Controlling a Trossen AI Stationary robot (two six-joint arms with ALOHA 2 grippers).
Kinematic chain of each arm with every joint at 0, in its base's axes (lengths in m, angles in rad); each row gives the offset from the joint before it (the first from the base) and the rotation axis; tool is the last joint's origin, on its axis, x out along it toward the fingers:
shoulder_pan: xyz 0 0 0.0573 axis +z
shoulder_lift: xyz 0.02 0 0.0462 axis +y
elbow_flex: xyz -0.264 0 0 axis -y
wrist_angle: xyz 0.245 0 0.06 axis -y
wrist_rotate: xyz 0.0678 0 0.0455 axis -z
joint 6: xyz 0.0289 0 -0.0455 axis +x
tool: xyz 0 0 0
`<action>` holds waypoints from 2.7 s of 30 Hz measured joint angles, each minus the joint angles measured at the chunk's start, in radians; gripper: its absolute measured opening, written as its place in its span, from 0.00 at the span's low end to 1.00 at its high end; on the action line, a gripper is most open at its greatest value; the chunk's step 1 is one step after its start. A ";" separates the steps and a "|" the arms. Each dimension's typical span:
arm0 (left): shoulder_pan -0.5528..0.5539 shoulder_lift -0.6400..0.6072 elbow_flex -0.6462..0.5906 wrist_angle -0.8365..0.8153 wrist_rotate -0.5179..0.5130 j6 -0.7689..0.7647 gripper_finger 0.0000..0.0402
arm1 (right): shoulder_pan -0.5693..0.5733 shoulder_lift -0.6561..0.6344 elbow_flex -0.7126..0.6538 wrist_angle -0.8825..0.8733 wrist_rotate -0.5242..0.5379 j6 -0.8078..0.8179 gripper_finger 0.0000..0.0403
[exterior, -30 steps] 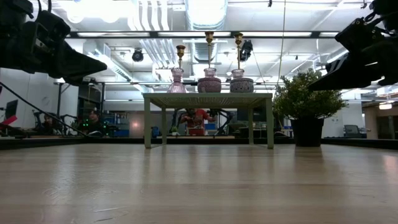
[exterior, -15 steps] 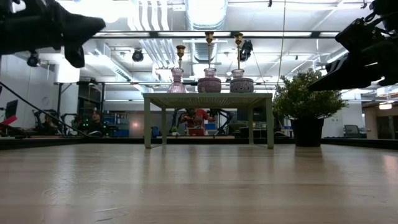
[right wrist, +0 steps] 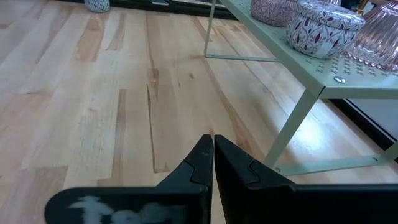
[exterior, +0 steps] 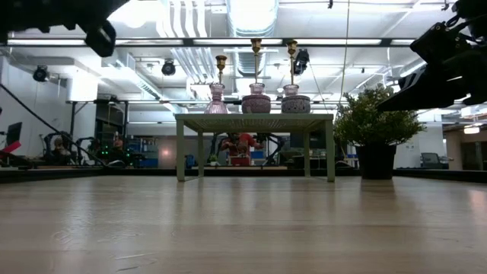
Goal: Pick & Place candle stick holders
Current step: Put the green patterned scented candle on the shelf
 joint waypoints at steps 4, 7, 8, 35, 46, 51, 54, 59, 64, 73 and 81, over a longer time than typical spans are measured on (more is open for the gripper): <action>-0.003 0.096 0.140 -0.255 0.000 0.009 0.18 | 0.000 0.000 0.000 0.000 0.000 0.000 0.02; -0.016 0.171 0.234 -0.348 0.006 -0.023 0.28 | 0.000 0.000 0.000 0.000 0.000 0.001 0.02; -0.020 0.197 0.263 -0.367 0.014 -0.029 0.32 | 0.000 0.000 0.000 0.000 0.000 0.001 0.02; -0.414 0.688 0.602 -1.409 0.104 -0.668 0.87 | 0.000 0.000 0.000 0.000 0.000 0.001 0.02; -0.648 0.728 0.601 -1.448 0.052 -0.933 0.87 | 0.000 0.000 0.000 0.000 0.000 0.000 0.02; -0.705 0.736 0.574 -1.448 0.040 -1.012 0.87 | 0.000 0.000 0.000 0.000 0.000 0.000 0.02; -0.738 0.735 0.540 -1.432 0.039 -1.035 0.87 | 0.000 0.000 0.000 0.000 0.000 0.002 0.02; -0.776 0.735 0.488 -1.417 0.052 -1.095 0.87 | 0.000 0.000 0.000 0.000 0.000 0.001 0.02; -0.790 0.735 0.451 -1.414 0.087 -1.113 0.87 | 0.000 0.000 0.000 0.000 0.000 0.002 0.02; -0.795 0.727 0.385 -1.378 0.125 -1.113 0.87 | 0.000 0.000 0.000 0.000 0.000 0.002 0.02; -0.795 0.719 0.350 -1.331 0.134 -1.107 0.87 | 0.000 0.000 0.000 0.000 0.000 0.000 0.02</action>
